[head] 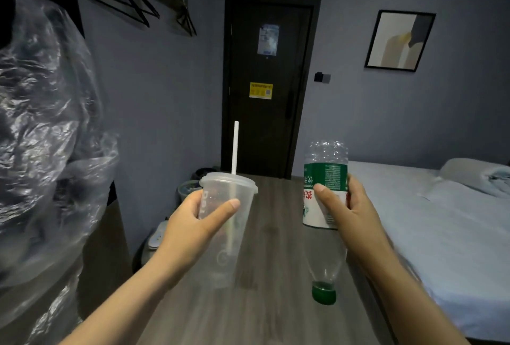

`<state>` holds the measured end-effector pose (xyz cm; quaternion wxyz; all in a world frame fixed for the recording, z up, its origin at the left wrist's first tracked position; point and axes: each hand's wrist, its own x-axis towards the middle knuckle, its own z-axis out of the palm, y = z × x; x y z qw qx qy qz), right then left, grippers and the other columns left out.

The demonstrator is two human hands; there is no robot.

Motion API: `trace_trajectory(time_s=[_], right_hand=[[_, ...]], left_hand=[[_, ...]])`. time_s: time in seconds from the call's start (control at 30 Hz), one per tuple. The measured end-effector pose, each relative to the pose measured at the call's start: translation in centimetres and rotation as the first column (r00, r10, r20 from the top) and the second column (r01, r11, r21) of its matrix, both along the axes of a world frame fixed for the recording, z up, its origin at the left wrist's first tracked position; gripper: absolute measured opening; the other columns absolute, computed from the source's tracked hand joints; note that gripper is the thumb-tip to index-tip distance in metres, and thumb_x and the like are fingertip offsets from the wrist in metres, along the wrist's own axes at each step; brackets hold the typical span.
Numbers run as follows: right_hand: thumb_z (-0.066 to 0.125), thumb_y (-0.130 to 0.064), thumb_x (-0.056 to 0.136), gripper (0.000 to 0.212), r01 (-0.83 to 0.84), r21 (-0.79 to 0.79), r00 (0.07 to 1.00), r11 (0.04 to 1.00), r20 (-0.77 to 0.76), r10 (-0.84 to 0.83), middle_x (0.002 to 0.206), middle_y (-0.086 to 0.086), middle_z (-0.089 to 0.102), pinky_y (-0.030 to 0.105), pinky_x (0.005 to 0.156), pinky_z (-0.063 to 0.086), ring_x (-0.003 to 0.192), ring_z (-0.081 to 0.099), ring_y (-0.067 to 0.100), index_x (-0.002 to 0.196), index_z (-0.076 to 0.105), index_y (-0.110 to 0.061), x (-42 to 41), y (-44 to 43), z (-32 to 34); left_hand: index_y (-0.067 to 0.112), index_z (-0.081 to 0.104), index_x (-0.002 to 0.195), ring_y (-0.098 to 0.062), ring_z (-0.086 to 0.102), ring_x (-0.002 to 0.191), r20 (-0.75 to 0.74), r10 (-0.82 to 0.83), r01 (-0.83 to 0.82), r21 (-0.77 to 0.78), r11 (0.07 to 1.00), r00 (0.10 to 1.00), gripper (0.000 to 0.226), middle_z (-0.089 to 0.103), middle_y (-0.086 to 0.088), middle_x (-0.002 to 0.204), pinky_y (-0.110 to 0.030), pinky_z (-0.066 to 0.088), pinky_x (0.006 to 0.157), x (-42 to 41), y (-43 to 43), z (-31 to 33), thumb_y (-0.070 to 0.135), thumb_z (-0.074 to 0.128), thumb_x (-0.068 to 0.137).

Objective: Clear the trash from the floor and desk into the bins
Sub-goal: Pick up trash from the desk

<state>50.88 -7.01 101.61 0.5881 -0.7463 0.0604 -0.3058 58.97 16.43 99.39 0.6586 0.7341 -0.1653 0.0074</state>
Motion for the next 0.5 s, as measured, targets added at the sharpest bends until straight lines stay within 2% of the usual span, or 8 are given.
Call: trace_trajectory(time_s=[0.07,0.2,0.37,0.5], right_hand=[[0.065,-0.057,0.068,0.064,-0.017,0.002,1.0,1.0,0.0,0.017,0.104,-0.006,0.071,0.03,0.072,0.058,0.087,0.071,0.009,0.126,0.051,-0.034,4.0,-2.7,-0.5],[0.067,-0.055,0.068,0.056,-0.05,0.003,0.999,0.999,0.004,0.05,0.101,-0.01,0.071,0.02,0.064,0.055,0.087,0.07,0.005,0.12,0.055,-0.037,11.8,-7.6,-0.3],[0.069,-0.045,0.078,0.042,-0.097,0.013,0.995,0.995,-0.001,0.097,0.098,-0.018,0.07,0.013,0.06,0.052,0.085,0.069,0.001,0.118,0.055,-0.04,21.3,-11.6,-0.8],[0.067,-0.042,0.082,0.036,-0.131,0.007,0.991,0.991,-0.038,0.131,0.096,-0.019,0.069,0.011,0.058,0.051,0.083,0.068,0.0,0.116,0.055,-0.041,29.6,-13.1,-1.9]], left_hand=[[0.031,0.066,0.095,-0.012,0.069,0.083,-0.022,0.033,-0.032,0.02,0.999,0.999,0.051,0.072,0.008,0.089,-0.029,0.054,0.072,3.7,-2.4,-0.4,0.069,0.066,0.06],[0.018,0.063,0.096,-0.022,0.066,0.082,-0.029,0.071,-0.069,0.092,0.993,0.997,0.059,0.067,-0.007,0.091,-0.029,0.052,0.069,10.5,-6.7,-0.7,0.068,0.064,0.065],[0.033,0.062,0.095,-0.01,0.066,0.081,-0.067,0.173,-0.164,0.119,0.979,0.983,0.047,0.069,0.008,0.09,-0.025,0.049,0.068,18.6,-10.0,-1.7,0.07,0.064,0.066],[0.036,0.061,0.097,-0.003,0.066,0.081,-0.084,0.228,-0.215,0.138,0.967,0.97,0.051,0.069,0.016,0.091,-0.024,0.048,0.068,26.1,-11.3,-2.9,0.072,0.063,0.062]])
